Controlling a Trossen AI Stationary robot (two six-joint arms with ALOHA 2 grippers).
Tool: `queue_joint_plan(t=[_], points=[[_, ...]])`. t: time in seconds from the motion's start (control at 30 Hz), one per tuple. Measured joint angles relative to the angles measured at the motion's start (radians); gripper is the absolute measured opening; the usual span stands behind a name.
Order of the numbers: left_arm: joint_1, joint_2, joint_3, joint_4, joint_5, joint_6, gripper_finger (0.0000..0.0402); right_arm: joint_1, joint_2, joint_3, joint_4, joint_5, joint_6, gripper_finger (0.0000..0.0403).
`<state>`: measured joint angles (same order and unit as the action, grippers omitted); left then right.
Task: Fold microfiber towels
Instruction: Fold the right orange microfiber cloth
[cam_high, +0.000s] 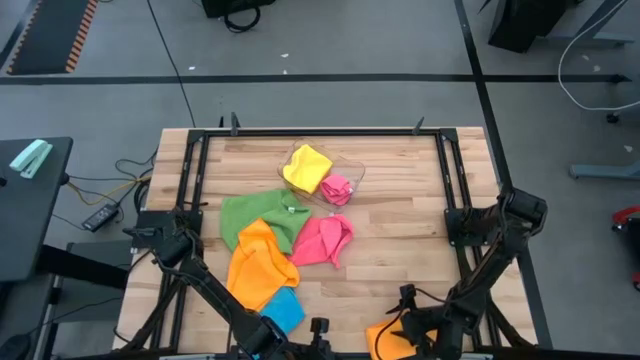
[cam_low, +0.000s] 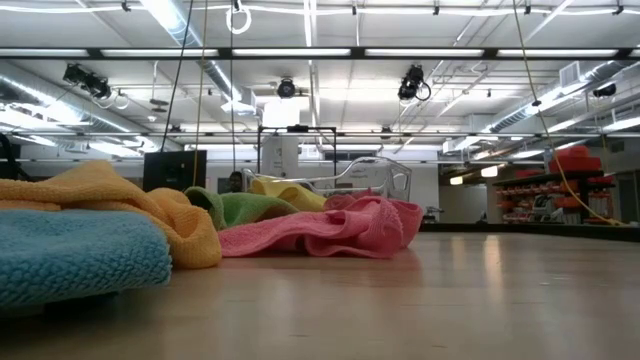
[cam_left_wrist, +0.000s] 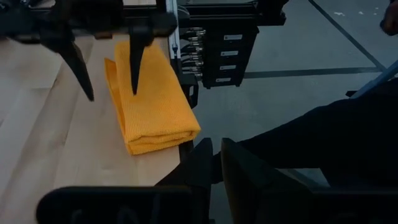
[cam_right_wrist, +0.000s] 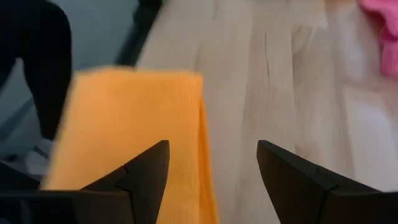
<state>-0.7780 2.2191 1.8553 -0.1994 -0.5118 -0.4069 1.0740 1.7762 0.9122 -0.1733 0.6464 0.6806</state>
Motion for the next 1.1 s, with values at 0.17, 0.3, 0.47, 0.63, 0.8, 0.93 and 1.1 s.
queue_joint_plan(t=[0.17,0.3,0.47,0.63,0.8,0.93,1.1], points=[[0.000,0.000,0.000,0.000,0.000,0.000,0.0043,0.016,-0.025,0.040,0.047,-0.024,-0.013,0.0252],[0.000,0.000,0.000,0.000,0.000,-0.001,0.0040,0.043,0.024,0.064,0.099,-0.044,-0.035,0.0252],[0.000,0.000,0.000,0.000,0.000,-0.001,0.0042,0.065,0.110,0.082,0.153,-0.046,-0.022,0.0252],[0.001,0.000,0.000,0.000,0.000,-0.001,0.0045,0.068,0.144,0.080,0.143,-0.061,0.002,0.0252],[0.001,0.000,0.000,0.001,0.000,-0.001,0.0041,0.072,0.144,0.080,0.071,-0.080,-0.019,0.0252],[0.001,0.000,0.000,0.001,0.000,-0.001,0.0040,0.074,0.144,0.081,-0.027,-0.060,-0.030,0.0252],[0.001,0.000,0.000,0.001,0.000,-0.001,0.0045,0.062,0.142,0.081,-0.080,-0.044,-0.030,0.0252]])
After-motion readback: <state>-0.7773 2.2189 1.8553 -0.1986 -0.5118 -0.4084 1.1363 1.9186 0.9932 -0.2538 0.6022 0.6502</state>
